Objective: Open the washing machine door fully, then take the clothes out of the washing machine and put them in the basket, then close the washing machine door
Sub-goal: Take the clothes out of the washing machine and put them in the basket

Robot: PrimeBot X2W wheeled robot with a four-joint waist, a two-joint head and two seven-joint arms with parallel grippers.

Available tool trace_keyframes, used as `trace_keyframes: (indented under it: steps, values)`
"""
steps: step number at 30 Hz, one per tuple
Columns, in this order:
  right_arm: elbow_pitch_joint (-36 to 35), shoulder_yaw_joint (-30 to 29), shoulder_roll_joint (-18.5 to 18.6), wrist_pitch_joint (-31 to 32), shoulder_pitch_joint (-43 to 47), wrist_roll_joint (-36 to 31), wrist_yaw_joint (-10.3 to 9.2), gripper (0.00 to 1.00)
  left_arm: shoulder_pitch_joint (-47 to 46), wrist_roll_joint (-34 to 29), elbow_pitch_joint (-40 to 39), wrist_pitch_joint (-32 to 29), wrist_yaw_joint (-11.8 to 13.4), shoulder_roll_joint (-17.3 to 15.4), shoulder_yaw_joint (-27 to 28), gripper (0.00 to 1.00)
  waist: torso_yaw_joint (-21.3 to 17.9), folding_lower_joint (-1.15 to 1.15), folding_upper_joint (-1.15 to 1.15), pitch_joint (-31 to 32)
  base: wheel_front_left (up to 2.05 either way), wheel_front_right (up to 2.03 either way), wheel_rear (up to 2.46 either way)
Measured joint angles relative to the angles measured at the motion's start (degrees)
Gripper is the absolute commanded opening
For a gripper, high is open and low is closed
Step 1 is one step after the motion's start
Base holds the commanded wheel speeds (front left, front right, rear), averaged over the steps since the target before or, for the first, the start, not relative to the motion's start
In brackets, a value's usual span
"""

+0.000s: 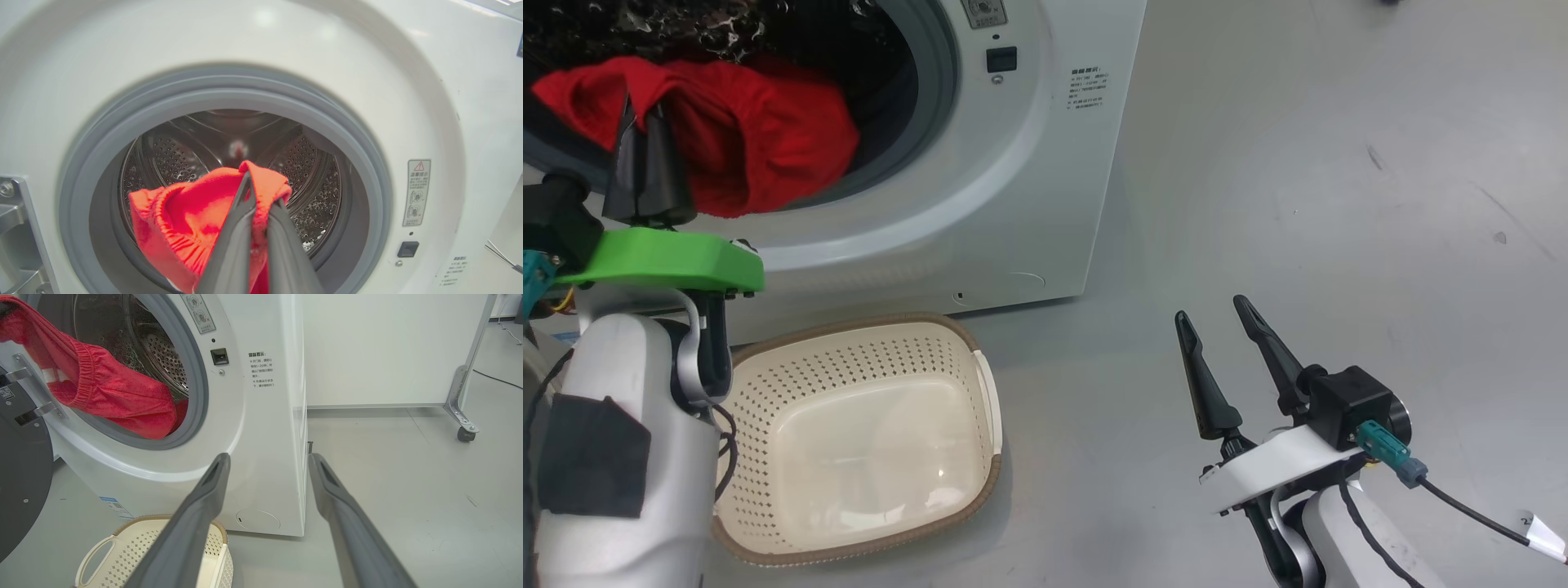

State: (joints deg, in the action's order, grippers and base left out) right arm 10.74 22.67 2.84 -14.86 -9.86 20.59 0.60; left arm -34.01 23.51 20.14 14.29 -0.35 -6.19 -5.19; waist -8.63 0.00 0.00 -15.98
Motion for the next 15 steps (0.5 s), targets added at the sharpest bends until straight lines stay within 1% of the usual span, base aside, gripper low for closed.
trace_keyframes:
  steps: [1,2,10,15]
  values:
    - [0.1,0.0,0.0,0.0,0.5,0.0,0.34,1.00,0.6,-0.2,-1.8,0.2,0.1,0.0,0.1,0.00,0.1,0.00,0.00,1.0,0.00,0.00,0.00]
    - [0.1,0.0,0.0,0.0,0.5,0.0,0.34,1.00,0.6,-0.2,-1.8,0.2,0.1,0.0,0.1,0.00,0.1,0.00,0.00,1.0,0.00,0.00,0.00]
    - [0.0,-0.1,0.0,0.0,1.5,-0.1,0.35,1.00,2.1,-1.4,-9.7,0.4,0.6,0.1,0.3,0.00,0.5,0.00,0.00,3.6,0.00,0.00,0.00]
    - [-0.4,-0.4,0.0,0.0,2.3,-0.4,0.34,1.00,5.6,-1.6,-11.8,0.4,1.3,1.1,-0.5,0.00,0.9,0.00,0.00,3.9,0.00,0.00,0.00]
